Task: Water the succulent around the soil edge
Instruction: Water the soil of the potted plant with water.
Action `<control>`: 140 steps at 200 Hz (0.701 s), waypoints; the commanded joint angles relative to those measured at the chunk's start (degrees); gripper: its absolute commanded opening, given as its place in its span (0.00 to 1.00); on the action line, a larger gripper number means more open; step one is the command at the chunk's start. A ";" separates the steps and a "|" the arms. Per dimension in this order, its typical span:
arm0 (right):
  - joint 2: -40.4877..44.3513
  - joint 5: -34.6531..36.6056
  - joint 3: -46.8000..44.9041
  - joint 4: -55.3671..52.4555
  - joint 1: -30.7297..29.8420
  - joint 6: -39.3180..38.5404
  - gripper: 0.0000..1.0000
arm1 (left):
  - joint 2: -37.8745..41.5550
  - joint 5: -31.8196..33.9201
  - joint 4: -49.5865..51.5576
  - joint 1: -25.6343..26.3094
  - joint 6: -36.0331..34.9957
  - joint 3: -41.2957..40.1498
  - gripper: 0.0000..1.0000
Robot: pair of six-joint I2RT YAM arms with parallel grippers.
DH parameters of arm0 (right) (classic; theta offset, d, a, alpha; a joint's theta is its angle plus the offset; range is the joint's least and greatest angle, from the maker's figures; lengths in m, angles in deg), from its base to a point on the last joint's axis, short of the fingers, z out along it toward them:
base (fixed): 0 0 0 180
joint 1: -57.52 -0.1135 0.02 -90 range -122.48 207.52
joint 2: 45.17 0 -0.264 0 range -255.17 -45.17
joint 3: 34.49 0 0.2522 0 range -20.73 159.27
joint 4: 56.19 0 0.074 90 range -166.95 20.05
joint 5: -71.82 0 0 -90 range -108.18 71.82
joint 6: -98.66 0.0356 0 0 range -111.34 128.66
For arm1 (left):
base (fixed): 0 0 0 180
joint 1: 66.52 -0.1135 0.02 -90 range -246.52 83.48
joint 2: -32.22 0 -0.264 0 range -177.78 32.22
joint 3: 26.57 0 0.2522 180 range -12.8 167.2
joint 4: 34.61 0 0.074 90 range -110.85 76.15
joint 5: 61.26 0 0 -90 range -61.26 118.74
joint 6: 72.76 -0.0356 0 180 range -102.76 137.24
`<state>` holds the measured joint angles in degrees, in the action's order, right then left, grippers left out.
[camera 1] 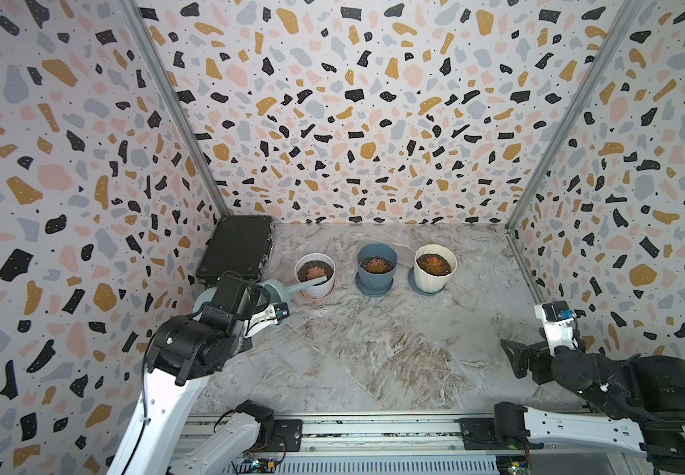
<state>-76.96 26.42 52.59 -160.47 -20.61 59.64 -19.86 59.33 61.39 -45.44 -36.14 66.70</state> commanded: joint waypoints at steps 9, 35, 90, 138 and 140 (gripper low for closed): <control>0.68 1.39 0.07 -12.90 -0.19 0.61 0.98 | -0.92 2.46 -3.32 0.53 -1.26 2.42 0.00; 1.08 1.45 -0.15 -12.92 -0.27 0.75 0.98 | -1.80 2.63 -3.74 0.89 -1.52 3.10 0.00; 1.29 1.49 -0.29 -12.87 -0.23 0.96 0.98 | -3.11 2.98 -4.18 1.56 -1.98 3.90 0.00; 1.54 1.62 -0.37 -12.87 -0.27 1.21 0.98 | -3.85 3.84 -5.03 1.62 -2.51 3.95 0.00; 1.55 1.58 -0.37 -12.89 -0.27 1.22 0.98 | -3.83 3.92 -5.13 1.60 -2.56 3.96 0.00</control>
<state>-75.85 26.49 52.48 -160.47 -20.61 60.08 -23.75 60.72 59.66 -44.15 -37.76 68.71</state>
